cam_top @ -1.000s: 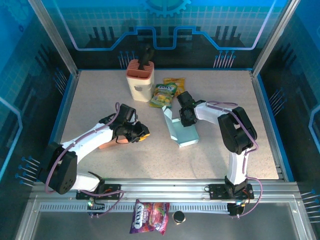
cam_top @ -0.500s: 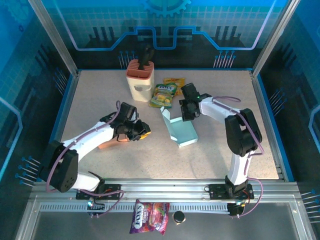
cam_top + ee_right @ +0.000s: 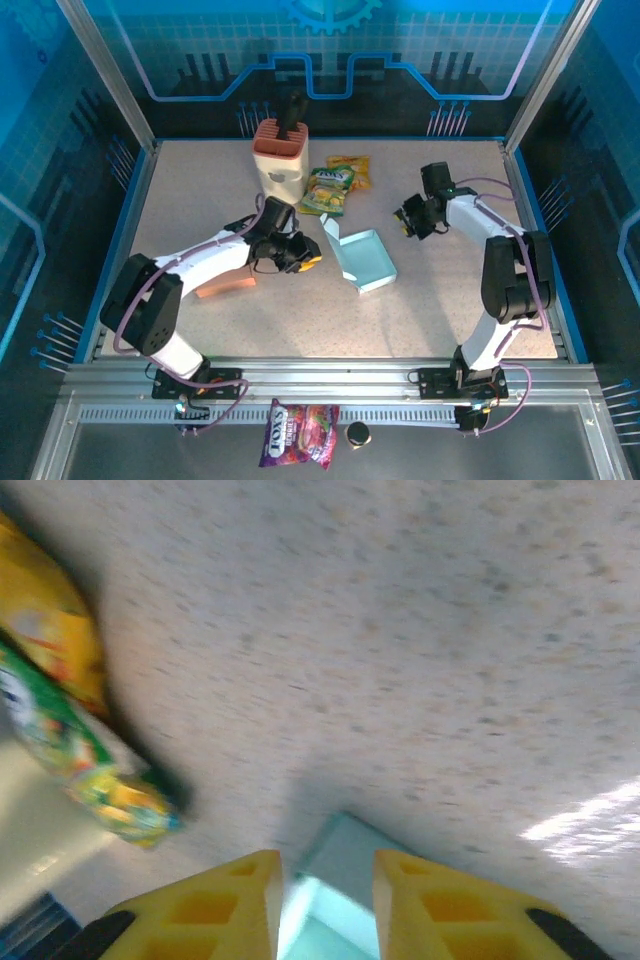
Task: Fold the paper box
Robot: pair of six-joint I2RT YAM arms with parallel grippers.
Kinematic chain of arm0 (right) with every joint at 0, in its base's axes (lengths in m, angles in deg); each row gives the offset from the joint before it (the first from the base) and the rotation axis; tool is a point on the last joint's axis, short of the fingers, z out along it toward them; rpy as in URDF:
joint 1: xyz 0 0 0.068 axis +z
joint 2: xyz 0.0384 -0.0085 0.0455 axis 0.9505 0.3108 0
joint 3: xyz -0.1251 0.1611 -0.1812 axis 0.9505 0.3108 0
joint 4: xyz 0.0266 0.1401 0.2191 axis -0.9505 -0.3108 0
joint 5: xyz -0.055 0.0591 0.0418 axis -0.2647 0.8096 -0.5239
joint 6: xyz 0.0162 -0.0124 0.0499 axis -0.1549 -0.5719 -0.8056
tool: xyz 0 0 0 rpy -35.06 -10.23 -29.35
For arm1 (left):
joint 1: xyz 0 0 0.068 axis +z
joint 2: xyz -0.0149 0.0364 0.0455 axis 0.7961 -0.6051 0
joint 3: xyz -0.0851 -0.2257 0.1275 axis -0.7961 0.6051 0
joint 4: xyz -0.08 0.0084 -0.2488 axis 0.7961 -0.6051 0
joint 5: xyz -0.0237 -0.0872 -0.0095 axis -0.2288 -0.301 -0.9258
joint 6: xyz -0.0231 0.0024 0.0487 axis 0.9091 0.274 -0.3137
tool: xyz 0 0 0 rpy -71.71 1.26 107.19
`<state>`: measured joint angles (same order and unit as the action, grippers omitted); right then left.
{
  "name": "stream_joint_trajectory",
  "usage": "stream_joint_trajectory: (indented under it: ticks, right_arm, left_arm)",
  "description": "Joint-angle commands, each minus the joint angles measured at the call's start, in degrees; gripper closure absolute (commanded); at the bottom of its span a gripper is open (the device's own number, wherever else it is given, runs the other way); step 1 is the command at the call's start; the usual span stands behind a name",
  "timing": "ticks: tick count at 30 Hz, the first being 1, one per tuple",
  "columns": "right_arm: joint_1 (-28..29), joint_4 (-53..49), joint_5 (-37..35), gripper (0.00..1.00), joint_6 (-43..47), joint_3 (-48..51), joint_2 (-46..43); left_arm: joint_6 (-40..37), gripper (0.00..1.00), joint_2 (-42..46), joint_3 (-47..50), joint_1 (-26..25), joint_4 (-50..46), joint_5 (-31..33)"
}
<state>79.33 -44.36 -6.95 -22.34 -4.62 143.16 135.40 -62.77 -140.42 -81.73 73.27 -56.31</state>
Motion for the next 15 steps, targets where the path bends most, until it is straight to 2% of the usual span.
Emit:
stream_joint_trajectory:
  ticks: [1,5,10,15]
  right_arm:
    - [-0.6,-5.6,6.4,0.78,12.4,4.4,-0.4]
    - [0.1,-3.8,11.1,0.84,13.8,8.2,0.3]
    - [2.6,-2.6,12.0,0.87,13.1,12.6,-2.0]
    - [5.6,0.5,13.1,0.88,8.7,17.2,-5.6]
  left_arm:
    - [2.3,0.73,-2.5,-1.9,-1.0,2.5,-1.4]
    - [3.4,0.73,-5.3,-2.7,-1.2,4.8,-1.6]
    - [4.5,0.73,-9.1,-4.6,-1.2,7.4,-2.4]
    - [4.3,0.73,-12.7,-8.8,-0.8,7.6,-3.1]
